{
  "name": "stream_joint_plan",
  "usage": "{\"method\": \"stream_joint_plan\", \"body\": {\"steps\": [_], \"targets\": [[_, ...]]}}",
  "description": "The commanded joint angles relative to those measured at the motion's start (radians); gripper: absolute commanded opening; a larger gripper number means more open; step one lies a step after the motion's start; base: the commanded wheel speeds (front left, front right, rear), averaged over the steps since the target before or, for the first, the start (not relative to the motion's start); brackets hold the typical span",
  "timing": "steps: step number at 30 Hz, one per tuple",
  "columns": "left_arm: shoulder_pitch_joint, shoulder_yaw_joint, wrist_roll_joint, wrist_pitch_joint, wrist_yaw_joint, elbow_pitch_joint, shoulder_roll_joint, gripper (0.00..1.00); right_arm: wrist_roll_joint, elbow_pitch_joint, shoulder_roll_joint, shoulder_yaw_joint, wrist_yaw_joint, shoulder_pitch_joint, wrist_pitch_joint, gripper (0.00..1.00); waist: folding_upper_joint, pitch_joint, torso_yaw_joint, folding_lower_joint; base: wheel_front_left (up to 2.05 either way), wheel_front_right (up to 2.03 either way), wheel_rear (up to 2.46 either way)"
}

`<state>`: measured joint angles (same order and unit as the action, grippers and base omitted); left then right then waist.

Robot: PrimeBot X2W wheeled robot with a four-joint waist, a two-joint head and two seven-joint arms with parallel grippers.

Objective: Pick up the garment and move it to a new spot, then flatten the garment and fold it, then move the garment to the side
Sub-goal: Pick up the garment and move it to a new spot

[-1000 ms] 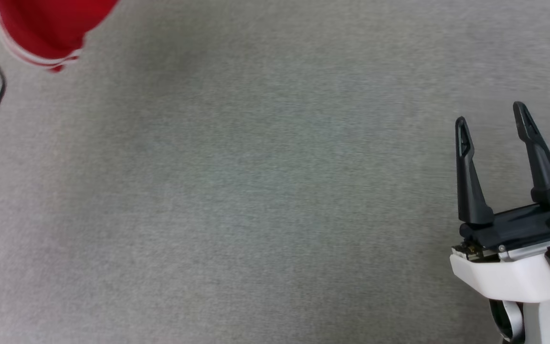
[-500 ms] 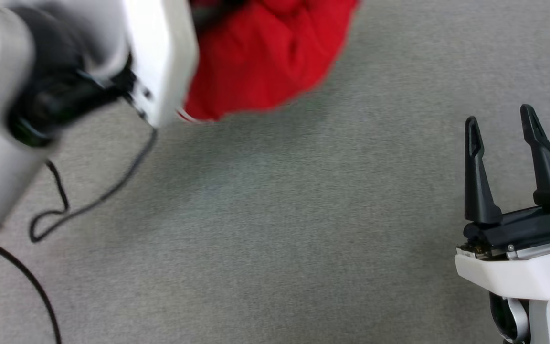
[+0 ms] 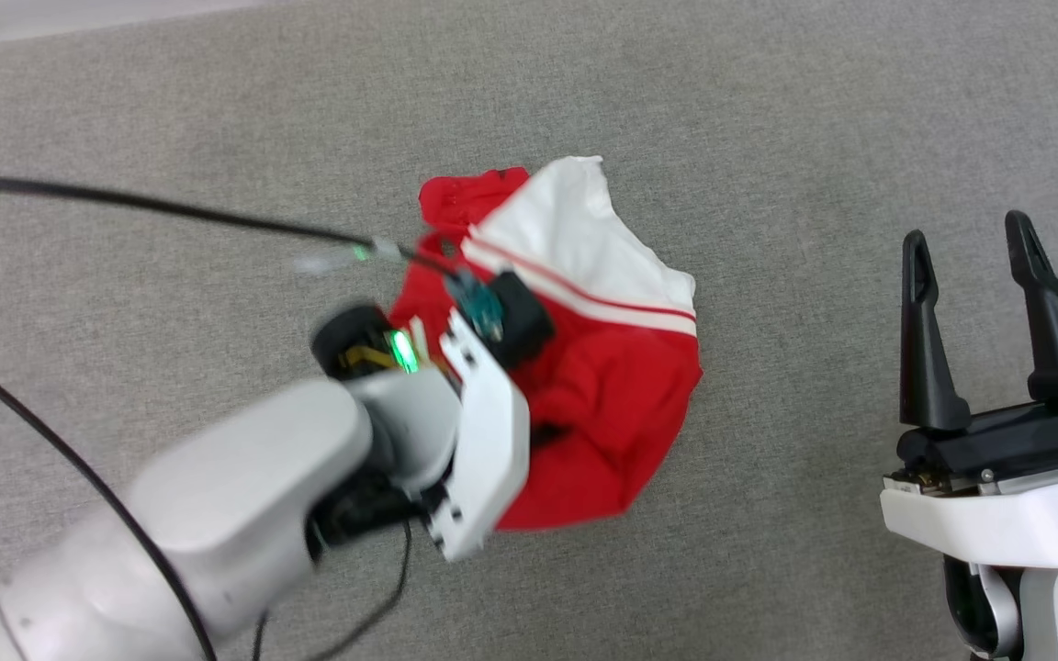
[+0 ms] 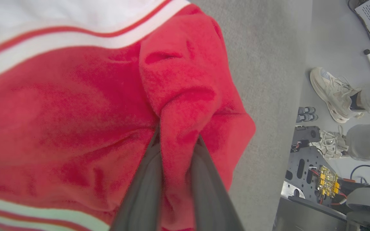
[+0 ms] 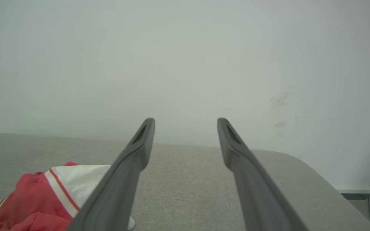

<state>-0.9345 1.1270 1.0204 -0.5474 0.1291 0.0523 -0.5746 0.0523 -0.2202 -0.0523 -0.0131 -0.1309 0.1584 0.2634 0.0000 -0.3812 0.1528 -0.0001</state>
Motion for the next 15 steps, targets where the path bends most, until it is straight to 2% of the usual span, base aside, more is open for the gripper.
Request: {"method": "stream_joint_plan", "body": {"steps": [1, 6, 10, 11, 12, 15], "targets": [[0.022, 0.015, 0.005, 0.010, 0.000, 0.008, 0.008, 0.00, 0.000, 0.006, 0.004, 0.000, 0.000, -0.010, 0.002, 1.00, 0.0000, 0.000, 0.001, 0.0001, 0.00, 0.00, 0.00], [0.108, 0.108, -0.001, 0.049, 0.001, 0.080, 0.060, 0.00, -0.003, 0.023, 0.003, 0.002, 0.000, -0.020, 0.002, 1.00, 0.0000, 0.008, -0.005, 0.0001, 0.00, 0.00, 0.00], [0.113, 0.115, -0.005, 0.117, 0.001, 0.115, 0.091, 0.02, -0.008, 0.036, 0.003, 0.005, 0.000, -0.027, 0.002, 1.00, 0.0000, 0.032, -0.019, 0.0001, 0.00, 0.00, 0.00], [0.102, 0.098, -0.014, 0.152, 0.001, 0.124, 0.096, 0.86, -0.010, 0.038, 0.003, 0.007, 0.000, -0.031, 0.002, 1.00, 0.0000, 0.042, -0.023, 0.0001, 0.00, 0.00, 0.00], [0.093, 0.082, -0.027, 0.191, -0.002, 0.134, 0.101, 1.00, -0.013, 0.041, 0.003, 0.010, 0.000, -0.037, 0.002, 1.00, 0.0000, 0.053, -0.029, 0.0001, 0.00, 0.00, 0.00], [0.077, 0.033, -0.071, 0.323, -0.020, 0.135, 0.114, 1.00, -0.018, 0.048, 0.003, 0.014, 0.000, -0.053, 0.002, 1.00, 0.0000, 0.090, -0.046, 0.0001, 0.00, 0.00, 0.00]]}}
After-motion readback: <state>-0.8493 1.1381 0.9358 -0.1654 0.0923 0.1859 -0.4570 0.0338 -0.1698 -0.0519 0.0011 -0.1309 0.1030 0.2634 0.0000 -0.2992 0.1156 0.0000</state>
